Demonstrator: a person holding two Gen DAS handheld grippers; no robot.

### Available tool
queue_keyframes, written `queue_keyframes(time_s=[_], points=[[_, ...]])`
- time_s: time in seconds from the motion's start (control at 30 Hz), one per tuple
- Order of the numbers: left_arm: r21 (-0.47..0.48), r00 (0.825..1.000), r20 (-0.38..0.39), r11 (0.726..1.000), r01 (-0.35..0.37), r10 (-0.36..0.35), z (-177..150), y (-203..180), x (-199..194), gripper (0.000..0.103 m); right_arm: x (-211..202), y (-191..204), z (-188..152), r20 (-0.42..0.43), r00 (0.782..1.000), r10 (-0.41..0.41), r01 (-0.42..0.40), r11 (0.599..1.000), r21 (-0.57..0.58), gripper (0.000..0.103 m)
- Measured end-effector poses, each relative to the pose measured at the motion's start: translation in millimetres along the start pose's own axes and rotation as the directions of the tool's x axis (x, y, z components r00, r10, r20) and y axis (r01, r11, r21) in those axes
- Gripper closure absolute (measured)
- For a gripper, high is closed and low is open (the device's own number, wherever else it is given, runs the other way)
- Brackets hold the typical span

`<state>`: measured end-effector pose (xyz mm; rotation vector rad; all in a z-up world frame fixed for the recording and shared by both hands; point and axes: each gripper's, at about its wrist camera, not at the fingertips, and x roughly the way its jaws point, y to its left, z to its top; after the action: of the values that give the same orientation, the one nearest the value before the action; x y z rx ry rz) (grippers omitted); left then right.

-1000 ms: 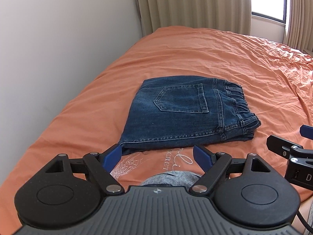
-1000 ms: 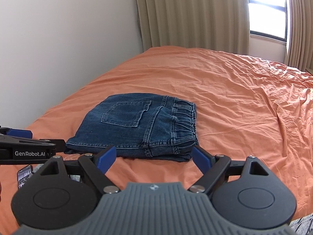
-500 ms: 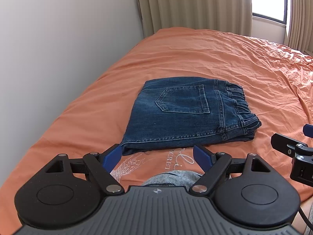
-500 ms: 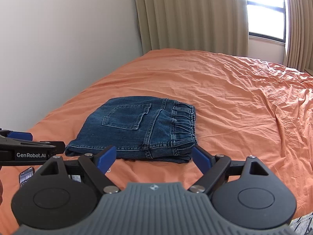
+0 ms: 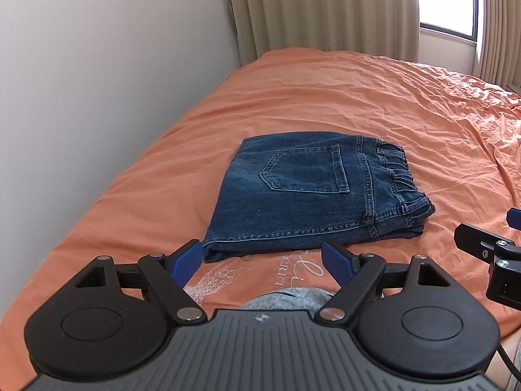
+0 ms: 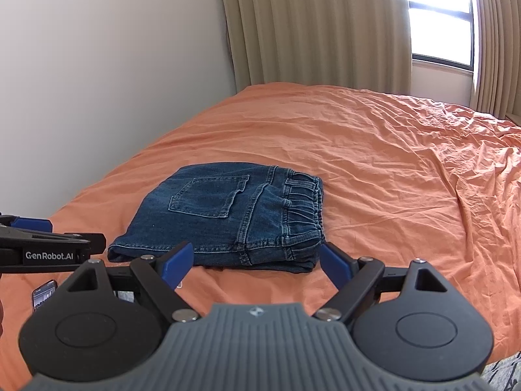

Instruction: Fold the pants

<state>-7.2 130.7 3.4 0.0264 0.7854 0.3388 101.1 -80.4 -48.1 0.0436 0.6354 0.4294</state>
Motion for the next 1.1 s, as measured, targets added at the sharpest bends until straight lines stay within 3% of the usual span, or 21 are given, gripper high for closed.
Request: queue_keyframes(time_s=[1.1], points=[[0.031,0.999,0.034,0.999,-0.008,0.007,5.0,-2.5,-3.9,0.006,-0.2,-2.2,2.8,-0.003,1.0,-0.008,0.008,1.0,0.018,0.022]])
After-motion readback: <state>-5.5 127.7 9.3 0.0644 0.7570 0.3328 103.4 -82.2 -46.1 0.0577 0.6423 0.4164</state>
